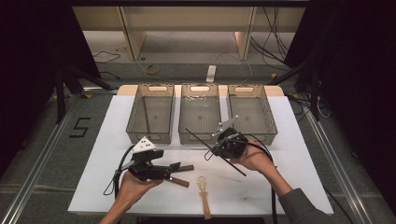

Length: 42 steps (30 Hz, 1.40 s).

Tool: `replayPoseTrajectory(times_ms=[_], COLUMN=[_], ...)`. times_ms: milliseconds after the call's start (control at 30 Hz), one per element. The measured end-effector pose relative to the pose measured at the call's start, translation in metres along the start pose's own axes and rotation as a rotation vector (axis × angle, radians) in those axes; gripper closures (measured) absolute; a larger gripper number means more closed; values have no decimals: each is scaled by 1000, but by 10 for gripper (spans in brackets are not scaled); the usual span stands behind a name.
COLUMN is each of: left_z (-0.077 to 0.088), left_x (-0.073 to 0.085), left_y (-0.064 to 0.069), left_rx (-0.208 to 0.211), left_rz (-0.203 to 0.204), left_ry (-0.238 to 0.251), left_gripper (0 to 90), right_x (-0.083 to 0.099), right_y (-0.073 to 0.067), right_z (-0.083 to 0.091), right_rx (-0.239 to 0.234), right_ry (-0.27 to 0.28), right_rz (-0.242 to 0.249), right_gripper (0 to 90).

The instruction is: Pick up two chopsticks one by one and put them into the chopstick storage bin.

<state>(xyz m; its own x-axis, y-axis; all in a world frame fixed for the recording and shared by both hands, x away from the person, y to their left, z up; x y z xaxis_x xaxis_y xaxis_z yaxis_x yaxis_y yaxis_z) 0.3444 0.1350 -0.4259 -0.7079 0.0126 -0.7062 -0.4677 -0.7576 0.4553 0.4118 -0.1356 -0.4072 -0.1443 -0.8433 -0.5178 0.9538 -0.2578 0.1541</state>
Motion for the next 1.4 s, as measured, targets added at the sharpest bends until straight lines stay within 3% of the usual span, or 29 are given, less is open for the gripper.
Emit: replayPoseTrajectory(times_ms=[67,133,200,267,433,667,733,933,1033,1300,1400], left_z=[0,2,5,6,8,-5,-10,-22,-27,-28,-29], left_x=[-1,-3,-7,-11,-19,-23,-22,-18,-16,-12,-11], left_y=[2,3,3,2,8,19,21,31,32,33,35], left_rx=[-7,-27,-22,-6,1,0,9,-17,2,62,66], left_rz=[-8,-44,-42,-35,-80,-186,-210,-294,-308,-330,-352], left_ry=[6,10,17,-3,-46,-193,-240,-354,-425,-490,-510], left_gripper=[159,159,159,159,159,175,204,280,314,510,556], right_x=[-4,-7,-9,-11,-16,-20,-22,-25,-24,-23,-24], right_y=[-4,-9,-14,-18,-29,-41,-44,-55,-60,-65,-67], right_z=[-2,-3,-5,-5,-8,-9,-9,-10,-10,-10,-10], right_rx=[-1,-12,-17,-29,-56,-78,-82,-128,-124,-143,-151], right_ry=[-14,-36,-61,-76,-110,-155,-175,-195,-198,-215,-216], right_rz=[39,72,113,155,238,376,403,467,503,553,573], right_gripper=[862,863,863,863,863,863,863,863,863,862,862])
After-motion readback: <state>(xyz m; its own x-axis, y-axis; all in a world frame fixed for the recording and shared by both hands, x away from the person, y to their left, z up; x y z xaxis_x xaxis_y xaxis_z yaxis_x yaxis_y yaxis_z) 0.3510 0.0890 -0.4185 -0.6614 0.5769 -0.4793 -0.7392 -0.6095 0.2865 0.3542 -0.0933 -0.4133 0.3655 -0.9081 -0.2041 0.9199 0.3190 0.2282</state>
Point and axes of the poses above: each handheld gripper's, and its own axes: z roughly backward along the jaws, x roughly out of its underside, y roughly to its right, the point moved 1 cm from there along -z, roughly forward along the jaws, and after that the axes turned 15 degrees about z, right-handed, at the moved point
